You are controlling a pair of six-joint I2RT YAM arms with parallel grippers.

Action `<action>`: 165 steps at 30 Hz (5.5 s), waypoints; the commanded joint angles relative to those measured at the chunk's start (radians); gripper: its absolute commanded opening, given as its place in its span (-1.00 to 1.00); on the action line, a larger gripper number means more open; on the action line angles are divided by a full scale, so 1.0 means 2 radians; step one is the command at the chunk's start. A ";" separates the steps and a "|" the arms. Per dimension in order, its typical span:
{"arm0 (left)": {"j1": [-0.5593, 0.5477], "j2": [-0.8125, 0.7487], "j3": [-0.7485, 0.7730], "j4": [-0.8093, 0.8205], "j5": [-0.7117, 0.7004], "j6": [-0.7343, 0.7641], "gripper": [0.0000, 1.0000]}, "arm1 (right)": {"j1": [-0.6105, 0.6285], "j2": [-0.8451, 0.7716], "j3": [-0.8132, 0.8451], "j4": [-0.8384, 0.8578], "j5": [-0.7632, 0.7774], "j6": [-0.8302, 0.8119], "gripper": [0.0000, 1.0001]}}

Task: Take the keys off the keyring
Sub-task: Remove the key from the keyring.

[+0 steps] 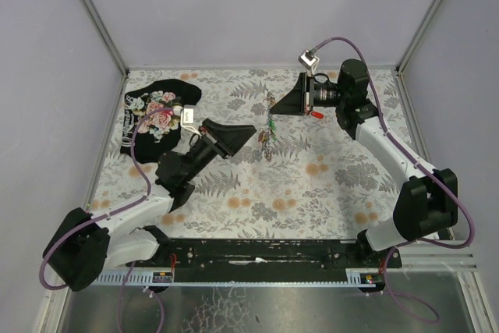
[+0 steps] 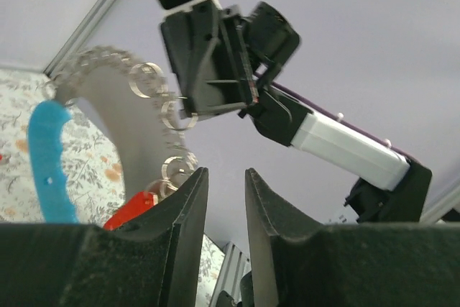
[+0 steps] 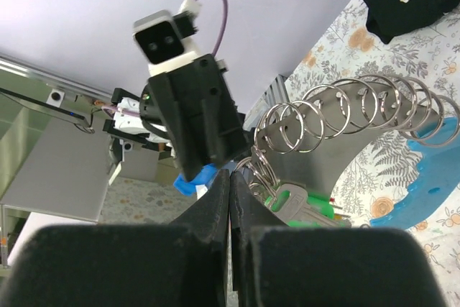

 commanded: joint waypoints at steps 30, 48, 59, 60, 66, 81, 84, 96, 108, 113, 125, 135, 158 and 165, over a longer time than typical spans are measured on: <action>0.045 0.150 0.083 0.109 0.062 -0.185 -0.39 | -0.007 0.003 -0.025 0.190 -0.040 0.122 -1.00; 0.046 0.178 0.100 0.142 0.084 -0.207 -0.42 | -0.007 0.010 -0.029 0.193 -0.042 0.122 -1.00; 0.046 0.174 0.100 0.103 0.082 -0.191 -0.45 | -0.007 0.008 -0.023 0.196 -0.045 0.123 -1.00; 0.046 0.170 0.097 0.098 0.078 -0.184 -0.45 | -0.008 0.007 -0.021 0.195 -0.045 0.123 -1.00; 0.049 0.142 0.085 0.066 0.062 -0.159 -0.41 | -0.008 0.009 -0.021 0.197 -0.045 0.124 -1.00; 0.051 0.171 0.111 0.065 0.079 -0.165 -0.41 | -0.007 0.012 -0.022 0.215 -0.048 0.138 -1.00; 0.051 0.178 0.116 0.073 0.087 -0.171 -0.42 | -0.007 0.013 -0.023 0.216 -0.049 0.139 -1.00; 0.051 0.188 0.121 0.101 0.099 -0.191 -0.44 | -0.007 0.016 -0.026 0.214 -0.051 0.136 -1.00; 0.051 0.194 0.123 0.122 0.106 -0.206 -0.48 | -0.007 0.016 -0.024 0.184 -0.051 0.109 -1.00; 0.052 0.193 0.121 0.124 0.106 -0.207 -0.55 | -0.008 0.016 -0.024 0.177 -0.050 0.103 -1.00; 0.054 0.190 0.112 0.140 0.101 -0.211 -0.67 | -0.008 0.012 0.007 0.047 -0.043 -0.010 -1.00; 0.055 0.194 0.114 0.134 0.105 -0.212 -0.71 | -0.008 0.012 0.014 0.035 -0.041 -0.027 -1.00; 0.058 0.184 0.124 0.080 0.122 -0.196 -1.00 | -0.008 0.006 0.019 0.041 -0.044 -0.032 -1.00; 0.058 0.173 0.119 0.086 0.117 -0.205 -1.00 | -0.009 0.000 0.019 0.056 -0.056 -0.030 -0.59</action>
